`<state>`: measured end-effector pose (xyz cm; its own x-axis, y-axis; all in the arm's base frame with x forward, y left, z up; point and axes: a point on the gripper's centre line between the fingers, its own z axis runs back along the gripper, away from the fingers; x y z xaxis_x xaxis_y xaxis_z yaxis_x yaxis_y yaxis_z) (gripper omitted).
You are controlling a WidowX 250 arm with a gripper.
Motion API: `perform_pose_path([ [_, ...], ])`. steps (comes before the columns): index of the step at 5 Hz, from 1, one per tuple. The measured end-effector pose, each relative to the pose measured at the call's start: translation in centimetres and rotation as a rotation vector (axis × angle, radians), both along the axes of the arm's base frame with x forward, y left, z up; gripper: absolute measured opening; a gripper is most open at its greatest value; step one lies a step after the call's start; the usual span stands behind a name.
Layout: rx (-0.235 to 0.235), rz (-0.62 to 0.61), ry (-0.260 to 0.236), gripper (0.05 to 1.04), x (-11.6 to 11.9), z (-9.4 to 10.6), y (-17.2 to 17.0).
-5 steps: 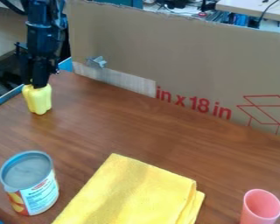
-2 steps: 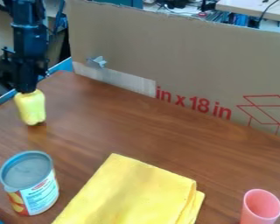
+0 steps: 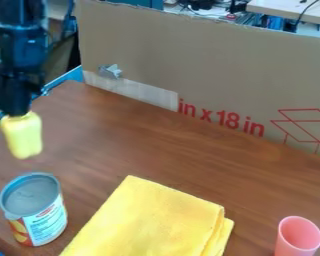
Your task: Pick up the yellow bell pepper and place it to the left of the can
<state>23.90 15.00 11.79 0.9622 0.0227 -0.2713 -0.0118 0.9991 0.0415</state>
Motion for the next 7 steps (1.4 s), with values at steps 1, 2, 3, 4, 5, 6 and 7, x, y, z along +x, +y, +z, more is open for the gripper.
perform_pose_path([
  [1,0.027,0.068,0.051,0.108,-2.6,-0.8,0.6],
  [2,0.078,0.091,0.059,0.108,-2.9,-0.8,1.6],
  [3,0.07,0.142,0.088,0.108,-3.5,-1.8,2.6],
  [4,0.093,0.152,0.056,0.108,-3.2,-2.1,3.0],
  [5,0.075,0.156,0.067,0.108,-3.9,-3.2,2.5],
  [6,0.071,0.158,0.07,0.108,-4.0,-3.7,2.3],
  [7,0.075,0.169,0.073,0.133,-4.1,-3.9,2.3],
])
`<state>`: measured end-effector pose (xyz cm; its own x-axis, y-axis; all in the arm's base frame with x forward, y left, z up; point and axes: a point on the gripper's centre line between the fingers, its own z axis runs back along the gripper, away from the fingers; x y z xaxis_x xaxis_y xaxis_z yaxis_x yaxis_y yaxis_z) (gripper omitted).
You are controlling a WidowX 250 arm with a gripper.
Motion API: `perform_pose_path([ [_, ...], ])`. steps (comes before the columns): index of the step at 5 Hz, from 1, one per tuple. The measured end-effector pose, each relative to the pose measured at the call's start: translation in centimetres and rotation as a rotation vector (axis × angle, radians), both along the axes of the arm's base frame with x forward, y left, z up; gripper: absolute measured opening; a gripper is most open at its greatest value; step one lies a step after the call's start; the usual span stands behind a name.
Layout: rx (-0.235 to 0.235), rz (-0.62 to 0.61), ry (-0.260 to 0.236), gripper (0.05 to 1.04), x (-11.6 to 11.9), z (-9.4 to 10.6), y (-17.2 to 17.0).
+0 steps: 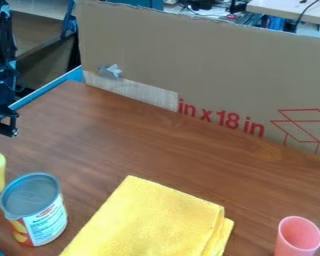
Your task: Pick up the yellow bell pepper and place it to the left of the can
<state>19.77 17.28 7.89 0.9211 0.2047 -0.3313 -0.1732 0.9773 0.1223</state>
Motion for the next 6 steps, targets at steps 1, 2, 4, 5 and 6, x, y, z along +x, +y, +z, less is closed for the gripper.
perform_pose_path([
  [1,0.0,0.003,-0.006,0.34,0.0,-0.2,-0.1],
  [2,-0.016,0.014,-0.035,0.635,0.1,0.1,-0.6],
  [4,0.035,-0.022,-0.146,1.012,0.9,4.2,-2.3],
  [5,0.042,-0.137,-0.231,1.009,1.9,6.4,-4.7],
  [6,0.004,-0.301,-0.226,1.008,2.2,6.6,-8.3],
])
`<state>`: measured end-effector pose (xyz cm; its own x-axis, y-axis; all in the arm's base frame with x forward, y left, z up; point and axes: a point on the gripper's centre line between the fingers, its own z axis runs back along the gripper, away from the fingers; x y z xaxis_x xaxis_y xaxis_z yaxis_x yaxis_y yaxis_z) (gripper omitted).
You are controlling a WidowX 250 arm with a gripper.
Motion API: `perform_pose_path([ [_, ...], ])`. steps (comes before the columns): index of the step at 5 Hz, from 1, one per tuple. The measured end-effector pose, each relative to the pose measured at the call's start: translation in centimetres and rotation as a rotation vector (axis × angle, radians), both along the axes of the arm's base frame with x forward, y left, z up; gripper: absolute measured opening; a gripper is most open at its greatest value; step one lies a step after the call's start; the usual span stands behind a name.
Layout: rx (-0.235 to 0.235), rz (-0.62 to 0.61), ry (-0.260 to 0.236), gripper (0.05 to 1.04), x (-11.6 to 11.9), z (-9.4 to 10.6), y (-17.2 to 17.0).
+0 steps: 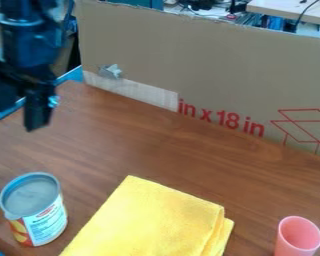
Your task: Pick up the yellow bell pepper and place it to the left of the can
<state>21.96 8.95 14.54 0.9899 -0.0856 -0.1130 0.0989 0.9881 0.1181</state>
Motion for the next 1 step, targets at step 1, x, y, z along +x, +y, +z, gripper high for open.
perform_pose_path([
  [1,-0.04,-0.13,-0.008,1.008,-0.4,0.53,-3.17],
])
